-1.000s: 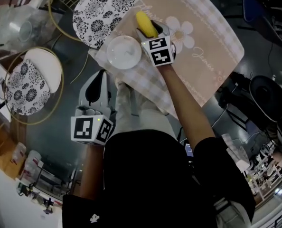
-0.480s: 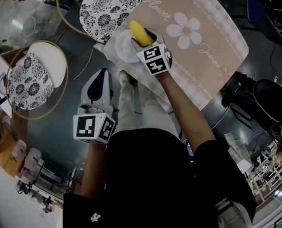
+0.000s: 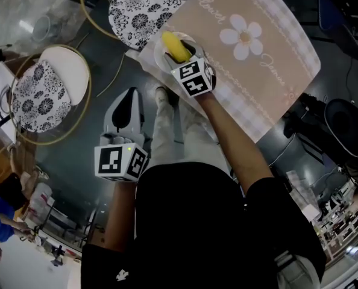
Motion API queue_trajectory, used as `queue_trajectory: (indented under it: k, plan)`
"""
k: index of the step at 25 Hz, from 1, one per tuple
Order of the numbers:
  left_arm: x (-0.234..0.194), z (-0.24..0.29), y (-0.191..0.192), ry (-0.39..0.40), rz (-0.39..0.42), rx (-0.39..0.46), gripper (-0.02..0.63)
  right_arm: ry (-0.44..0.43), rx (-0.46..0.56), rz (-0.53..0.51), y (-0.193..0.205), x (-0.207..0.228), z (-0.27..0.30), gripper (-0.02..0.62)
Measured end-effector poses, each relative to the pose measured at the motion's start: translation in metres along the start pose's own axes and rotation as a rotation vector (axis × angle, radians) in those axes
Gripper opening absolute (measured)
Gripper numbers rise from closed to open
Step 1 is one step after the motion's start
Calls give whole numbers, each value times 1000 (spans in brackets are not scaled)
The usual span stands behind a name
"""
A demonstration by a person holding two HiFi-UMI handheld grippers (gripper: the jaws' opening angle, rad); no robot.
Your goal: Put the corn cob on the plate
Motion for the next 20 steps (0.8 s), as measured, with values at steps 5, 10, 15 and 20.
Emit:
queue_trajectory:
  k: [5,10,15,20]
  plan:
    - [0,-4,1,-10,-9,-2,9,-6,-16,-18,3,-5,4,262]
    - [-5,-7,4,-21,-20,2,9,-7,-36,-26,6,-7,8,262]
    - [-7,-8,6,-26,-26,-2,9,-12,-40,-24,7,-7,12,262]
    - [-6,-8,6,-26,-32,0,9,-2,-42,-41,9,-8,12,262]
Point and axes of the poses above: the fingertips, and each gripper's own axes: z forward along the fingers, x to its right, y out of its underside, the point moved 8 cm from there along -z, backward along the fingers, and after that the axes turned 1 degree about -z, right-handed, at the moved point
